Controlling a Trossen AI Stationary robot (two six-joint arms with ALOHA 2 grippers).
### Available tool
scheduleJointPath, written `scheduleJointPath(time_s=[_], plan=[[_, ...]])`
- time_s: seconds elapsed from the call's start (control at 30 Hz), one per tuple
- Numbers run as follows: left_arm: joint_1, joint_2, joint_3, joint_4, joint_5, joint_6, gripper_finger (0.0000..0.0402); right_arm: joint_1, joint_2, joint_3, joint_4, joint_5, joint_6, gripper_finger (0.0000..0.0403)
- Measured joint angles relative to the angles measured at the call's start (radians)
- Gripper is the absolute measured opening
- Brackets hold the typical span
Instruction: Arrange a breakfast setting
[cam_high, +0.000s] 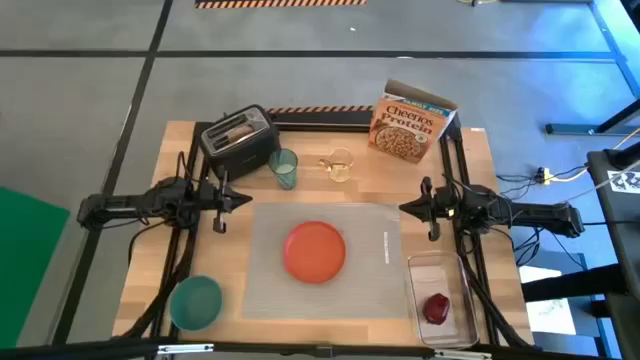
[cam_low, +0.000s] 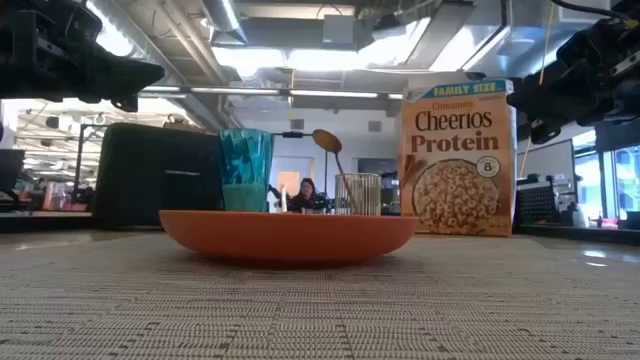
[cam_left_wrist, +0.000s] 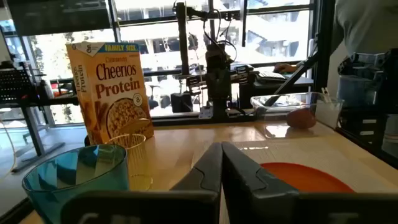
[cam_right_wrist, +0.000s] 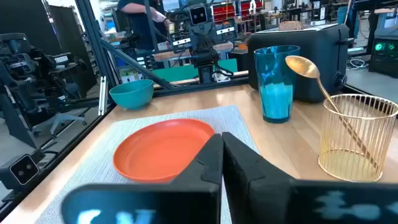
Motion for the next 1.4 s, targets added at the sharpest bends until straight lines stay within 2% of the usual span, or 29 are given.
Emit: scheduleJointPath(time_s=[1.3,1.4], plan=[[0.000,0.000,0.000,0.000,0.000,0.000,0.0000,0.000,0.000,0.000,0.000,0.000,0.000,0.0001],[0.000,0.000,0.000,0.000,0.000,0.000,0.0000,0.001,0.000,0.000,0.042,0.041,-0.001,0.0001]])
